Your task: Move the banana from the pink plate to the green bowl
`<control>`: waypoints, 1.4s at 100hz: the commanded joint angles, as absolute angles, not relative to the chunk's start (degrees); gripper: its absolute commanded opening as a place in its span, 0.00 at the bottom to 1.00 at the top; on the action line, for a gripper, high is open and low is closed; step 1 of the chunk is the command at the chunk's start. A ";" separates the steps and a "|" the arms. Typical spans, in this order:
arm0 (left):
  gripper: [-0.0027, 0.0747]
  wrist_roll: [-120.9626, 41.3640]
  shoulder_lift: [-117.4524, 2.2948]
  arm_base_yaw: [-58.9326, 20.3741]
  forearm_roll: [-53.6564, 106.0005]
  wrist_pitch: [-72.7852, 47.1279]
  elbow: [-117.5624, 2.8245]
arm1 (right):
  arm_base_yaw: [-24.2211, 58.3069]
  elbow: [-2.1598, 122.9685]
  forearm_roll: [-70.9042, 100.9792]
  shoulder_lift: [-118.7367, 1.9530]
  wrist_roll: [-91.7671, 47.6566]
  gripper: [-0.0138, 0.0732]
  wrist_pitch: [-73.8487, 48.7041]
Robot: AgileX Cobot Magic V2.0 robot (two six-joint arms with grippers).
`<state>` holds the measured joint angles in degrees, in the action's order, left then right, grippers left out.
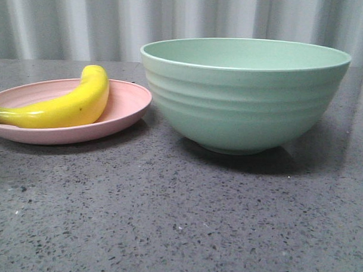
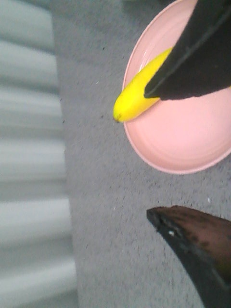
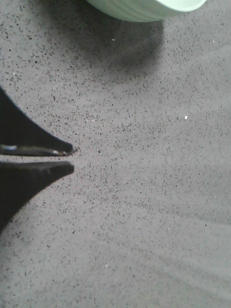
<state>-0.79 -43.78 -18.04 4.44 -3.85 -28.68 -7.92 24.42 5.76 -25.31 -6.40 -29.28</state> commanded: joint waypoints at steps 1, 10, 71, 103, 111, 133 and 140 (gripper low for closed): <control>0.60 -0.52 -49.06 -21.68 4.54 -2.95 -33.38 | -8.34 26.41 6.04 -26.01 -6.39 0.08 -24.79; 0.60 -0.52 -55.01 -24.80 4.64 -5.63 -36.45 | -8.34 26.41 6.04 -26.01 -6.39 0.08 -24.79; 0.60 -0.52 -75.98 -31.48 5.00 -8.12 -45.94 | -8.34 26.41 6.04 -26.01 -6.39 0.08 -24.79; 0.60 -0.52 -78.61 -31.48 5.00 -6.92 -45.94 | -8.34 26.41 6.04 -26.01 -6.39 0.08 -24.79; 0.57 -0.52 -78.71 -31.48 5.00 -6.92 -45.94 | -8.34 26.41 6.18 -26.01 -6.39 0.08 -24.79; 0.33 -0.52 -78.71 -31.48 5.55 -6.82 -45.94 | -7.15 26.41 6.45 -26.01 -6.39 0.08 -24.79; 0.28 -0.52 -78.71 -31.48 6.23 -6.82 -45.94 | -7.15 26.41 6.45 -26.01 -6.39 0.08 -24.89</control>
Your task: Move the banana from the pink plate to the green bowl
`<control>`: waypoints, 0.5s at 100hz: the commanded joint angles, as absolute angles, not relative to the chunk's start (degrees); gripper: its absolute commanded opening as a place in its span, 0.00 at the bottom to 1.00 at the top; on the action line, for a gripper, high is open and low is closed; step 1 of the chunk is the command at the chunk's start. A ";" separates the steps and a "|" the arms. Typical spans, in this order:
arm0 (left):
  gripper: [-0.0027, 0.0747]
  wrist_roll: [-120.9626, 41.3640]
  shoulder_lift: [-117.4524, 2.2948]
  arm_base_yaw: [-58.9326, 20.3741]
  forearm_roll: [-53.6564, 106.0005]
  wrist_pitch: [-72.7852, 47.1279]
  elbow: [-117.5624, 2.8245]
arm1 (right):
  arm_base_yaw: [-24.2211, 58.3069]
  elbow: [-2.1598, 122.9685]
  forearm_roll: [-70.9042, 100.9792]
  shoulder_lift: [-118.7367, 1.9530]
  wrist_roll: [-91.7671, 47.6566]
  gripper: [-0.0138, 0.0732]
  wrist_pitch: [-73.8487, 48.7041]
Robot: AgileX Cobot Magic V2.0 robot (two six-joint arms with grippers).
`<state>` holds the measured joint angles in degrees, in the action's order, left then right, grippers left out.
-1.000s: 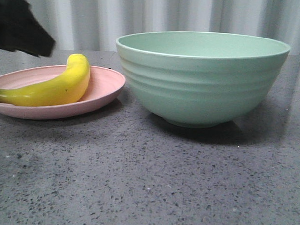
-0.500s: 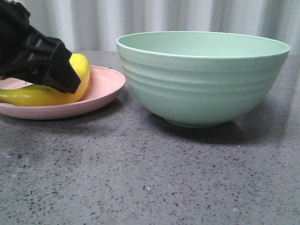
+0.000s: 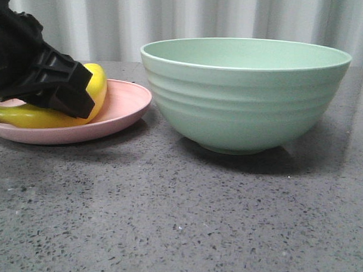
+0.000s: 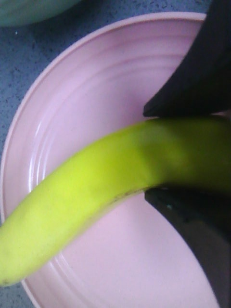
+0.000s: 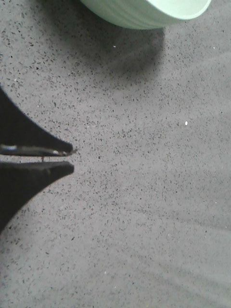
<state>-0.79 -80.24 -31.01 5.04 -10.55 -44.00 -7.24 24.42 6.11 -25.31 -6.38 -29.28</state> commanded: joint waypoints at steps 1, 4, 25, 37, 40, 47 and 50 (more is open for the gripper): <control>0.27 -0.52 -78.71 -31.48 6.23 -6.82 -45.94 | -7.15 26.41 6.45 -26.01 -6.39 0.08 -24.89; 0.26 -0.52 -78.71 -31.48 6.23 -6.82 -45.98 | -7.15 26.41 6.45 -26.01 -6.39 0.08 -25.03; 0.25 -0.52 -78.46 -31.48 6.23 -8.04 -48.40 | -5.67 26.76 6.45 -26.41 -6.39 0.08 -29.18; 0.25 -0.52 -76.76 -31.48 6.23 -9.04 -50.84 | -2.67 29.15 6.45 -29.16 -6.39 0.08 -32.44; 0.25 -0.52 -76.18 -31.48 6.23 -9.47 -51.26 | -1.69 30.04 6.45 -30.12 -6.39 0.08 -33.18; 0.25 -0.63 -74.49 -31.48 6.23 -10.46 -52.26 | 1.23 32.57 6.45 -32.74 -6.39 0.08 -33.92; 0.25 -0.63 -73.57 -31.48 6.23 -11.13 -52.63 | 2.98 33.68 6.45 -33.87 -6.39 0.08 -34.04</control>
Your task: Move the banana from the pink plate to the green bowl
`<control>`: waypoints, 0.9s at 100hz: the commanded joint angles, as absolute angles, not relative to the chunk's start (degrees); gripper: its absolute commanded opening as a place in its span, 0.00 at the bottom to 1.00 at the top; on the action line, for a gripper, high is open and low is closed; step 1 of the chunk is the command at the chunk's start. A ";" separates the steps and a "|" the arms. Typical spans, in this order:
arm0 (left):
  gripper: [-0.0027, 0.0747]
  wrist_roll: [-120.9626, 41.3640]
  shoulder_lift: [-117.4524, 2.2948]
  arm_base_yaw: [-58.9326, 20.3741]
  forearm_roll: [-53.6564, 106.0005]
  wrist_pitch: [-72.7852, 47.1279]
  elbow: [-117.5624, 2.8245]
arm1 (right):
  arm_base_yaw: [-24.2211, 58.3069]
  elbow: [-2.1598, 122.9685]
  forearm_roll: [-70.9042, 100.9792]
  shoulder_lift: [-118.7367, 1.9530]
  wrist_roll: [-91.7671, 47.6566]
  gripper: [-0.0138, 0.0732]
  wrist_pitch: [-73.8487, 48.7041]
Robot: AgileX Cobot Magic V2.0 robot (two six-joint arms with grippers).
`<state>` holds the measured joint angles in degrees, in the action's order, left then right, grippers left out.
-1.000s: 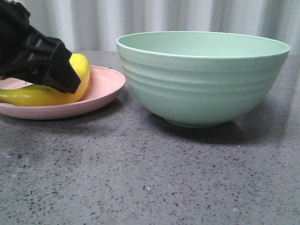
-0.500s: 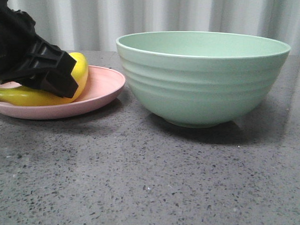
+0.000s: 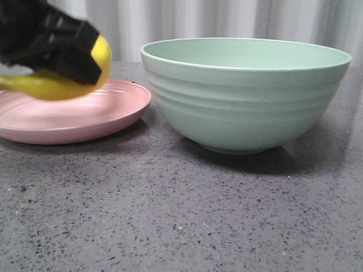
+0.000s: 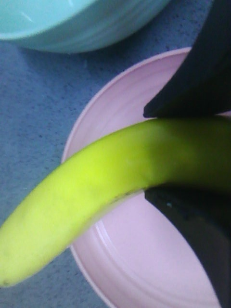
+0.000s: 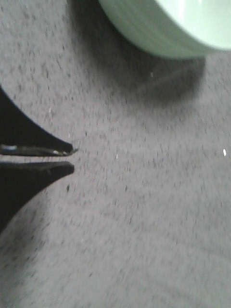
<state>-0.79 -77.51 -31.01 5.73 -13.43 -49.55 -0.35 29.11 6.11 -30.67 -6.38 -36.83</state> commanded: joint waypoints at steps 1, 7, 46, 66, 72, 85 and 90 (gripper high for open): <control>0.25 -0.74 -73.40 -31.48 6.23 -11.27 -52.79 | 3.34 34.27 6.45 -34.48 -6.39 0.08 -34.05; 0.25 -0.74 -71.63 -31.79 6.23 -12.41 -53.33 | 6.81 36.77 6.45 -37.11 -6.39 0.09 -34.94; 0.25 -0.89 -66.20 -45.25 6.23 -15.37 -53.80 | 21.51 54.15 12.27 -57.26 -3.28 0.65 -40.25; 0.25 -0.89 -66.30 -50.51 6.23 -14.47 -53.80 | 21.63 61.59 22.70 -62.04 -3.28 0.65 -38.58; 0.25 -0.89 -66.75 -51.83 6.23 -14.47 -53.80 | 21.63 62.96 26.67 -63.45 -3.38 0.65 -37.30; 0.25 -0.89 -68.59 -54.91 6.23 -14.47 -53.80 | 21.63 65.12 32.57 -67.42 -3.38 0.65 -36.31; 0.25 -0.89 -69.33 -55.72 6.23 -14.22 -53.80 | 21.63 65.69 33.70 -68.86 -3.38 0.65 -36.17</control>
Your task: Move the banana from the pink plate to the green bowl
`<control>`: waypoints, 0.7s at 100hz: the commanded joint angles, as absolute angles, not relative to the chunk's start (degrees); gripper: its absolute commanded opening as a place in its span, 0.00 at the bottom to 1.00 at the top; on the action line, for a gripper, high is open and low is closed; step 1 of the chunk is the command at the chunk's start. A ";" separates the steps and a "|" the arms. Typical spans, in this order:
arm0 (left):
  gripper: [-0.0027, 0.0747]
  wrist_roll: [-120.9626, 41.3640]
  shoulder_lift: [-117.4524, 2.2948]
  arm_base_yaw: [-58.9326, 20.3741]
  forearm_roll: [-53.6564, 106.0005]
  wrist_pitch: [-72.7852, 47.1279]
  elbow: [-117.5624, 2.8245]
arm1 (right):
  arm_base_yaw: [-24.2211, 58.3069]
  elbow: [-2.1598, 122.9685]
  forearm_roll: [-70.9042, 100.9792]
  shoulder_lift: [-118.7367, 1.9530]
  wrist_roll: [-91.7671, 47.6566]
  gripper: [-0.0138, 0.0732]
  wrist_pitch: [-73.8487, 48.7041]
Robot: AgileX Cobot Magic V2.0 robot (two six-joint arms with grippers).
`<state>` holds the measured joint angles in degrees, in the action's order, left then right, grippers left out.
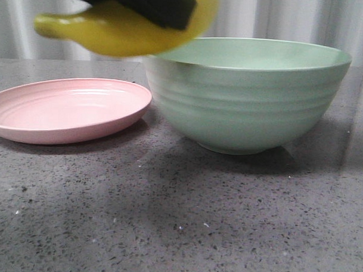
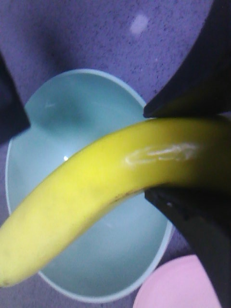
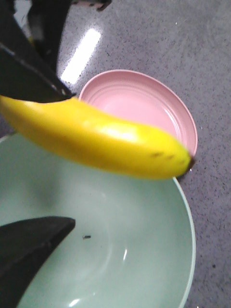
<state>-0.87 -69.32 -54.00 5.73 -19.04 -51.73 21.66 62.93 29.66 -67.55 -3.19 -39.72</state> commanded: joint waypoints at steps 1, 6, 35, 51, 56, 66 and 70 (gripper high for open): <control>0.25 -0.89 -69.39 -55.84 6.23 -14.04 -53.80 | 21.63 65.69 33.78 -69.07 -3.38 0.65 -36.03; 0.25 -0.89 -69.76 -56.80 6.38 -13.19 -53.80 | 21.63 66.04 34.47 -70.42 -3.38 0.65 -35.39; 0.25 -0.89 -70.28 -57.62 6.38 -11.00 -53.80 | 21.63 66.30 36.60 -75.94 -3.38 0.65 -33.99; 0.25 -0.89 -70.28 -57.62 6.38 -10.85 -53.80 | 21.63 66.30 36.70 -76.08 -3.38 0.61 -33.99; 0.26 -0.89 -70.28 -57.62 6.38 -10.54 -53.80 | 21.63 66.30 36.70 -76.08 -3.38 0.56 -33.99; 0.33 -0.89 -70.28 -57.62 6.38 -9.59 -53.80 | 21.63 66.30 36.70 -76.08 -3.38 0.40 -33.99; 0.36 -0.89 -70.28 -57.62 6.38 -9.52 -53.80 | 21.63 66.30 36.70 -76.08 -3.38 0.34 -33.76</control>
<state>-0.87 -71.55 -57.26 5.93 -15.21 -51.73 21.66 64.41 35.92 -77.54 -2.75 -36.57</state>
